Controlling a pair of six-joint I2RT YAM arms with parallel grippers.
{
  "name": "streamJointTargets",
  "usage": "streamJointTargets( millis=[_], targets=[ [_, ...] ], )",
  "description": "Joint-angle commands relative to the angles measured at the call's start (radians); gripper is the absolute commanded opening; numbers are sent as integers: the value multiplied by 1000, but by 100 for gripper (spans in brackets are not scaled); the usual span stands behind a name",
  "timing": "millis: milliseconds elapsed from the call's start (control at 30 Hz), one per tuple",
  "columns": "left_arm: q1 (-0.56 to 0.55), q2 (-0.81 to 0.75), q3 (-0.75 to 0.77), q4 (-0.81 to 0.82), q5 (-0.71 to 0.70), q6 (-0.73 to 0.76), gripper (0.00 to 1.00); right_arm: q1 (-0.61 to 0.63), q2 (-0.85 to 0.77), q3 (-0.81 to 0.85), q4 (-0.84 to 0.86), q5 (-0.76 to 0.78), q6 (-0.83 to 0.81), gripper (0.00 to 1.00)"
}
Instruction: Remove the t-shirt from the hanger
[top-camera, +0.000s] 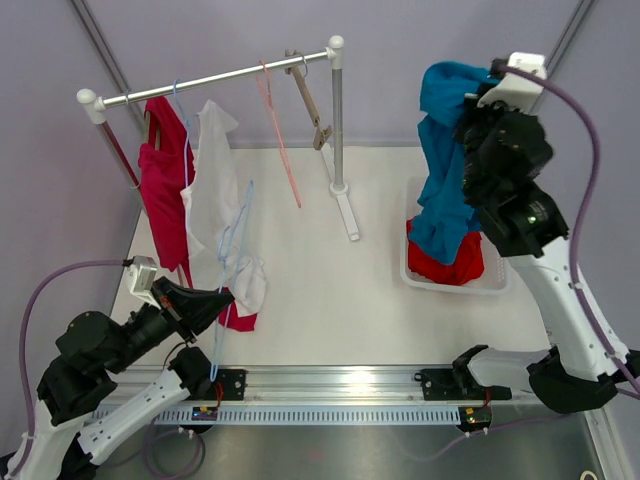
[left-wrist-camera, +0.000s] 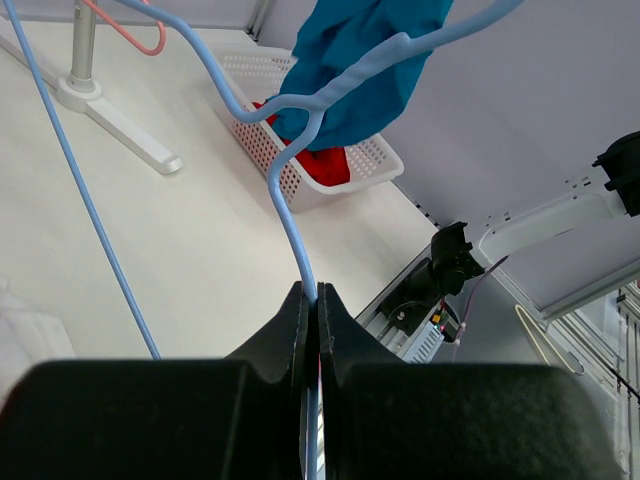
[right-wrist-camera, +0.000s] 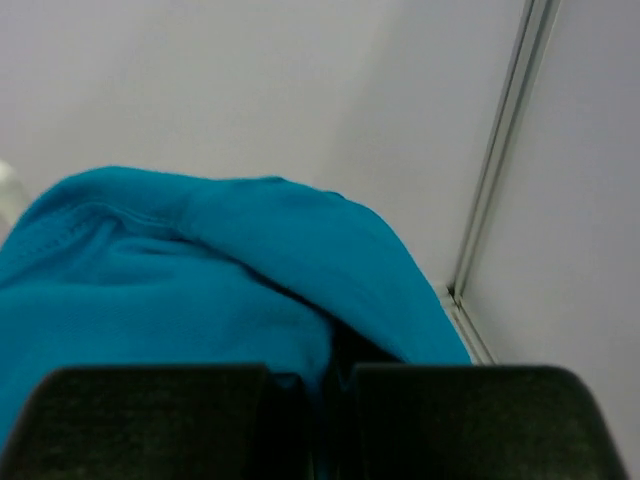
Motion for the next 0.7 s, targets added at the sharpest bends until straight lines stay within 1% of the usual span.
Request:
streamJointTargets(
  millis=[0, 33, 100, 133, 167, 200, 233, 267, 300, 333, 367, 400, 433, 467, 533, 567, 600, 633, 667],
  targets=[
    [-1, -16, -7, 80, -13, -19, 0, -91, -63, -192, 25, -43, 112, 0],
    [-1, -17, -7, 83, -16, -21, 0, -105, -77, -316, 37, -45, 137, 0],
    [-1, -22, -15, 86, -16, -30, 0, -143, -124, -448, 92, -37, 239, 0],
    [-2, -20, -18, 94, -18, -33, 0, -155, -141, -569, 100, -49, 290, 0],
    [-1, -20, -25, 102, -21, -41, 0, -168, -158, -625, 100, -51, 401, 0],
    [-1, -17, -28, 108, -21, -56, 0, -171, -199, -686, 100, -39, 463, 0],
    [-1, -4, -27, 117, -20, -64, 0, -171, -222, -801, 97, -17, 524, 0],
    [-1, 3, -21, 122, -21, -71, 0, -171, -245, -858, 102, -14, 637, 0],
    [-1, 9, -16, 128, -23, -79, 0, -172, -288, -915, 105, -8, 695, 0],
    [-2, 21, -12, 137, -26, -82, 0, -172, -302, -1011, 105, 23, 736, 0],
    [-1, 27, 4, 142, -26, -81, 0, -172, -322, -1043, 90, 44, 828, 0],
    [-1, 36, 11, 146, -27, -78, 0, -172, -330, -1070, 55, 98, 885, 0],
    [-1, 55, 21, 151, -27, -75, 0, -172, -337, -1113, -2, 113, 931, 0],
    [-2, 64, 27, 154, -27, -72, 0, -172, -351, -1136, -15, 121, 1001, 0],
    [-1, 87, 36, 163, -24, -70, 0, -172, -357, -1187, -54, 133, 1080, 0],
    [-1, 108, 38, 168, -27, -72, 0, -172, -347, -1199, -56, 132, 1086, 2],
    [-1, 119, 38, 183, -29, -73, 0, -171, -338, -1207, -62, 130, 1094, 5],
    [-1, 127, 39, 191, -38, -76, 0, -171, -328, -1201, -103, 132, 1109, 16],
    [-1, 138, 41, 197, -39, -79, 0, -172, -319, -1195, -125, 133, 1128, 21]
  ],
)
